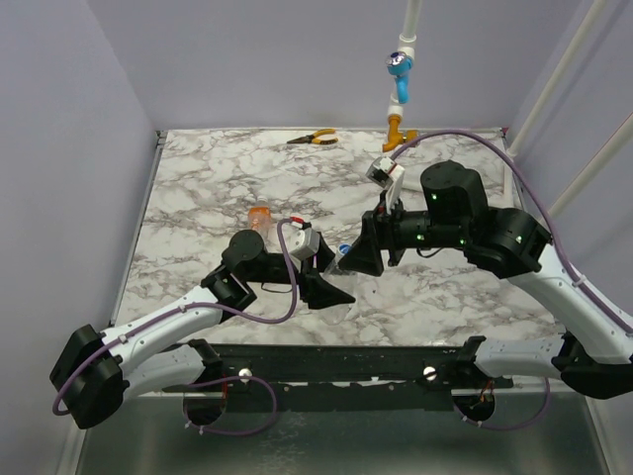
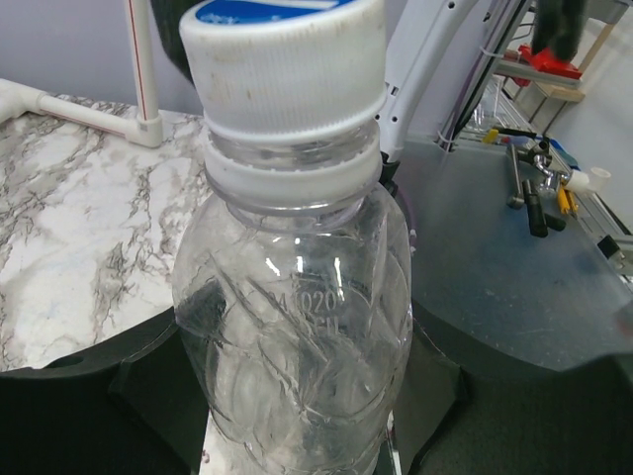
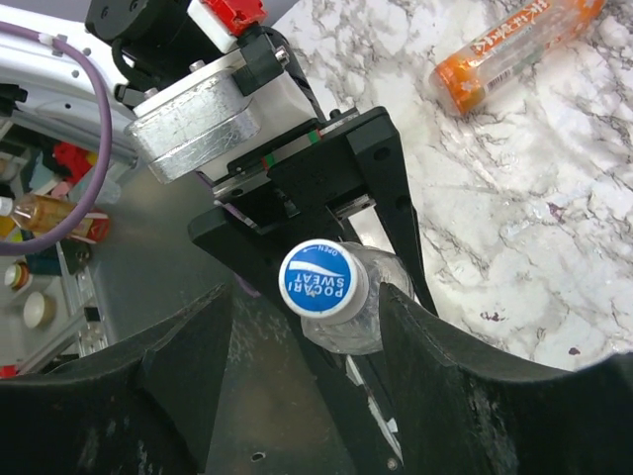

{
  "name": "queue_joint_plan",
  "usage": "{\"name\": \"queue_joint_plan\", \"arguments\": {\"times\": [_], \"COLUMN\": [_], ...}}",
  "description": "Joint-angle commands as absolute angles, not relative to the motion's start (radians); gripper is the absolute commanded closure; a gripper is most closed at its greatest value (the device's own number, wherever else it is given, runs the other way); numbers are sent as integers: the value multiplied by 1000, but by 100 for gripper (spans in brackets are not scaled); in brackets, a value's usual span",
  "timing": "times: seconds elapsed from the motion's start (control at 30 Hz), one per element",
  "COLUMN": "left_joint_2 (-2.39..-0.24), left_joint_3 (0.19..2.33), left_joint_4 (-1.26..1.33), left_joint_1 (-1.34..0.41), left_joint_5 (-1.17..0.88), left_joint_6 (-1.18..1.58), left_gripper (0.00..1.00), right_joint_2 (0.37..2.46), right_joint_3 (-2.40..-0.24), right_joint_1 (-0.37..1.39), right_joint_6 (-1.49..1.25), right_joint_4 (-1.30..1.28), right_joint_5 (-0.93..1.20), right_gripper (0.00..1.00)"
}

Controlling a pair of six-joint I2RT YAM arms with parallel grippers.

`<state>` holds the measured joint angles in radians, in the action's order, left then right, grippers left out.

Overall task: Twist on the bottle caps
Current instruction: Screw the bottle cap onto the plastic bottle.

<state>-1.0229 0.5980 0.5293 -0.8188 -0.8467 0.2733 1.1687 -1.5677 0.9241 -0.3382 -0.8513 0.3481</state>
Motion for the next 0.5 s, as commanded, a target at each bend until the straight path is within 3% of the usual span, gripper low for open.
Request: {"name": "queue_joint_plan", "arguments": {"times": [0.0, 0.47], "left_joint_2": [-1009, -1014], "left_joint_3": [596, 594], "left_joint_4": [526, 526], "left_joint_1": [-815, -816], "left_joint_5": [-888, -887], "left_joint_6": [282, 281], "left_gripper": [61, 61], "right_joint_2": [1191, 1195], "right_joint_3": [-1558, -1553], "right_joint_1": [933, 932], "right_joint_6": [-314, -317], "right_joint_4": [-817, -816], "right_joint_5": [402, 401], "right_gripper": [37, 50]}}
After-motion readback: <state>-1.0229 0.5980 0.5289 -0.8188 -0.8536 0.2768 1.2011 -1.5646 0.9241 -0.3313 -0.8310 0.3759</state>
